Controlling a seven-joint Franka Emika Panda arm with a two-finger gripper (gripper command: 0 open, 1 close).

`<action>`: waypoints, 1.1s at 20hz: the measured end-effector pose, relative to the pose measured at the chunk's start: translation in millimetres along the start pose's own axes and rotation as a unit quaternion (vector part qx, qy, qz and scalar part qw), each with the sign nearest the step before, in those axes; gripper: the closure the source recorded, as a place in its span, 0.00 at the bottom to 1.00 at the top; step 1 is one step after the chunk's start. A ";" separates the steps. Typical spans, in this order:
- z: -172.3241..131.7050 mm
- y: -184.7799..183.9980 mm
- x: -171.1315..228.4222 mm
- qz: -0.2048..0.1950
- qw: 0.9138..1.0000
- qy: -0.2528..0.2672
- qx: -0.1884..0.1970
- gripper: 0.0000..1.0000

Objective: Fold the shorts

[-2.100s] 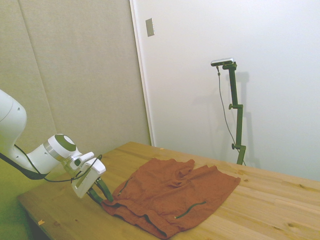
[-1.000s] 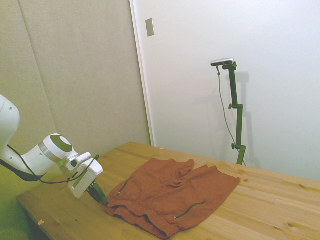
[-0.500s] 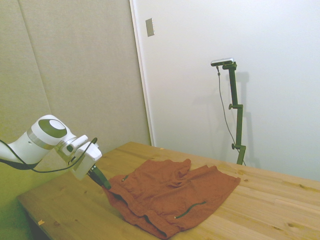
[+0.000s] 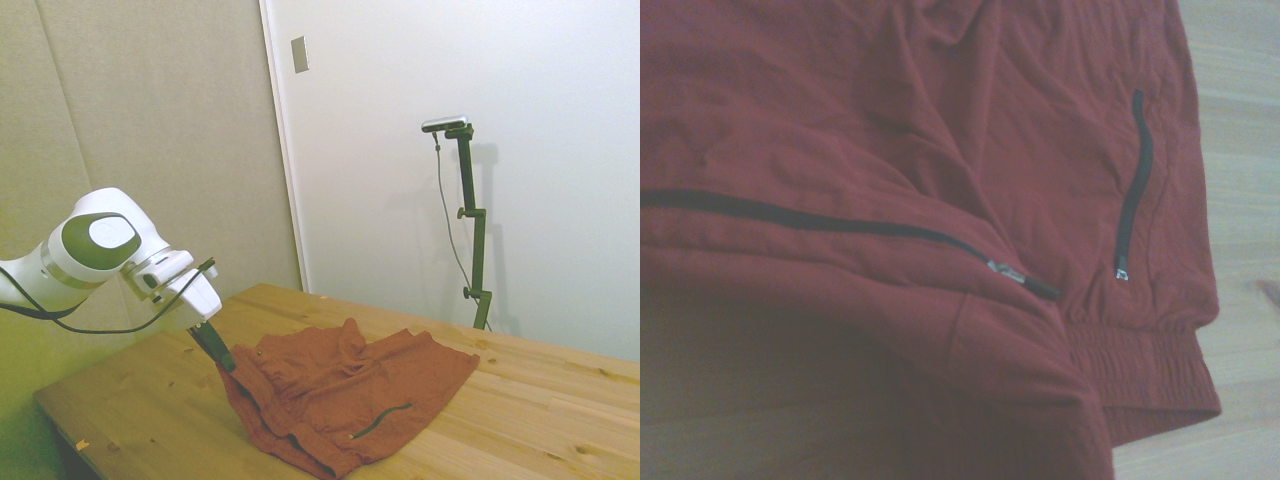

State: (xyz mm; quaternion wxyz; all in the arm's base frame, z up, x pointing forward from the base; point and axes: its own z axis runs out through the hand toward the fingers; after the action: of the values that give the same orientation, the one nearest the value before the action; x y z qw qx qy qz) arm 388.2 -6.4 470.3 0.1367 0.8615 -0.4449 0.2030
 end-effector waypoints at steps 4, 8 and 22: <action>27.0 41.5 29.8 0.030 0.999 -0.009 0.015 1.00; 63.8 80.8 54.5 0.063 0.997 -0.031 0.043 1.00; 135.1 102.8 97.1 0.102 0.990 -0.064 0.069 0.00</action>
State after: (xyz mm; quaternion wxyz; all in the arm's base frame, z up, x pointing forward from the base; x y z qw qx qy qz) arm 385.2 -189.9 402.7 0.0262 0.8303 -0.5231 0.1904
